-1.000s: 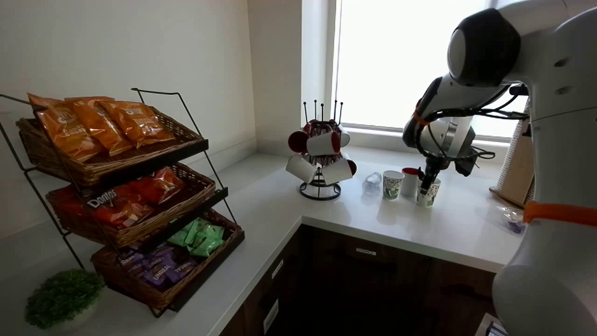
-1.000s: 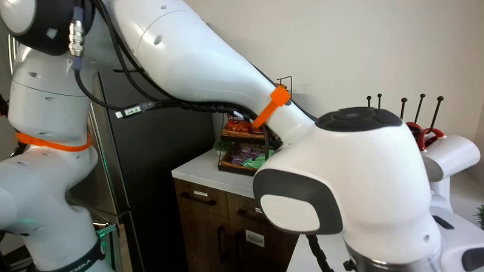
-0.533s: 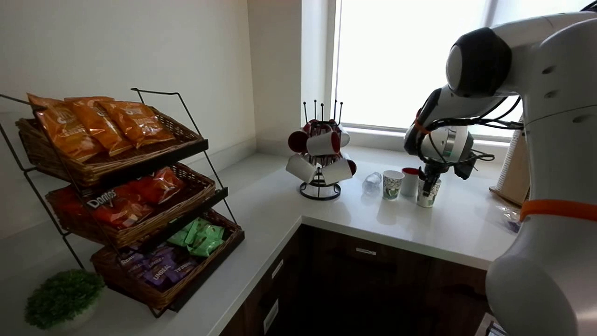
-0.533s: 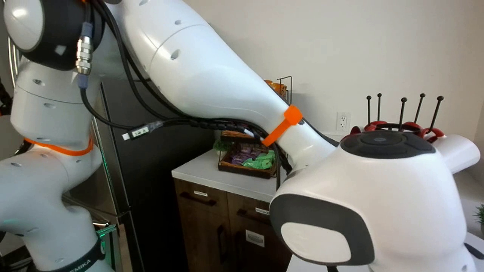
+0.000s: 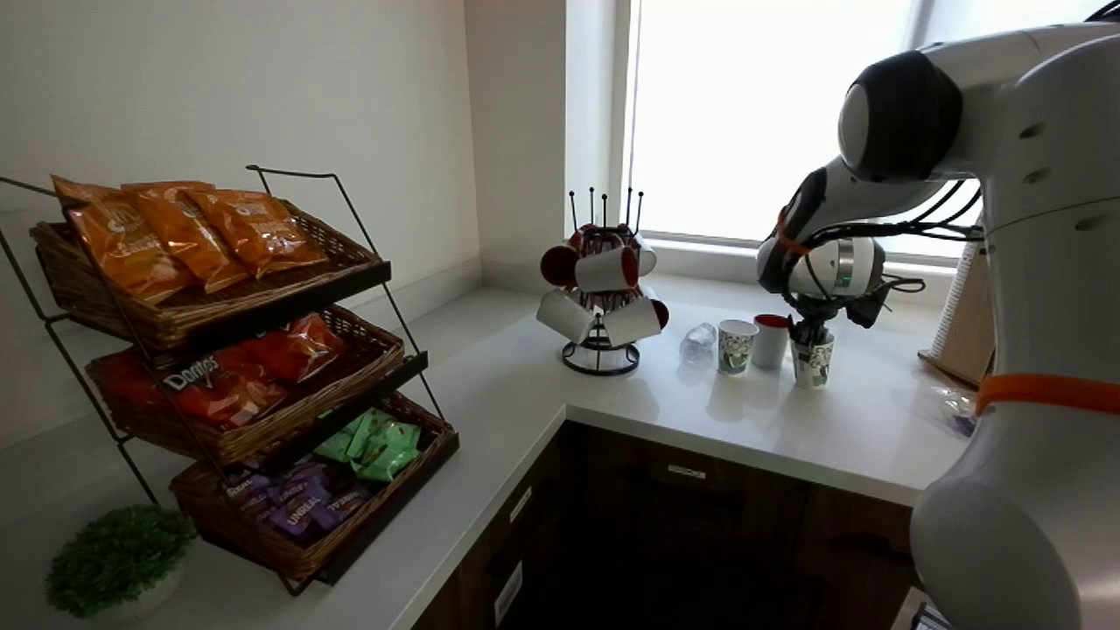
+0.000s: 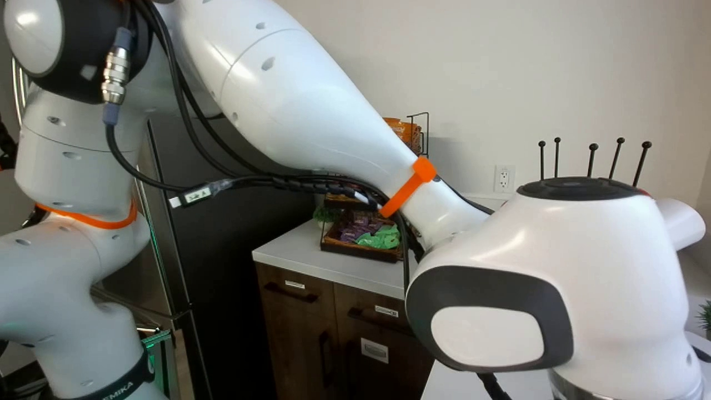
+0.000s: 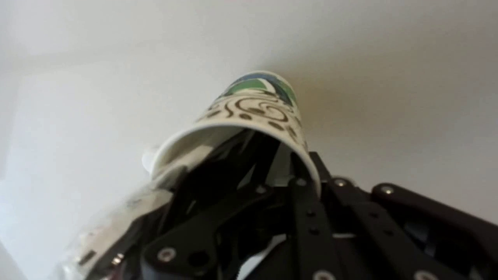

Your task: Slightly move the paper cup on the right

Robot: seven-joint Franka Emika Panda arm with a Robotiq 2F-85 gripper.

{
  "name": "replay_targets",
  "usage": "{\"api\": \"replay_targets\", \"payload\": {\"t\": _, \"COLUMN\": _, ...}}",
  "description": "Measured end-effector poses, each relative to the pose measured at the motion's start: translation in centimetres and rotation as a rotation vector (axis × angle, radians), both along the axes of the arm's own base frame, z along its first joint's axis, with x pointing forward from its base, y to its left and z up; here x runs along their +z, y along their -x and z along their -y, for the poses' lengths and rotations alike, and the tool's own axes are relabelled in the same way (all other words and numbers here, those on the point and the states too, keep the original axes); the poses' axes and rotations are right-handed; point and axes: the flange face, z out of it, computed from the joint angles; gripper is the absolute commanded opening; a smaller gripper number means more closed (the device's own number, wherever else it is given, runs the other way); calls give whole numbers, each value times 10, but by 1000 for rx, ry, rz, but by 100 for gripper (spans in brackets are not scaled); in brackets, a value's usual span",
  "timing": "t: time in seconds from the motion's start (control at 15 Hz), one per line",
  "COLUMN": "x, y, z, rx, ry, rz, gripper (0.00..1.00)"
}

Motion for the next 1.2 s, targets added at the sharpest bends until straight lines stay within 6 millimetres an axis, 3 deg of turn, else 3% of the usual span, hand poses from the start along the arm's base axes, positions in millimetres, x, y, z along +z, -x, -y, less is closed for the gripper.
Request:
{"api": "replay_targets", "payload": {"t": 0.4, "x": 26, "y": -11, "z": -21, "rx": 28, "ry": -46, "rz": -17, "gripper": 1}}
{"api": "replay_targets", "payload": {"t": 0.8, "x": 60, "y": -27, "z": -77, "rx": 119, "ry": -152, "rz": 52, "gripper": 1}}
{"api": "replay_targets", "payload": {"t": 1.2, "x": 61, "y": -20, "z": -130, "rx": 273, "ry": -261, "rz": 106, "gripper": 1}}
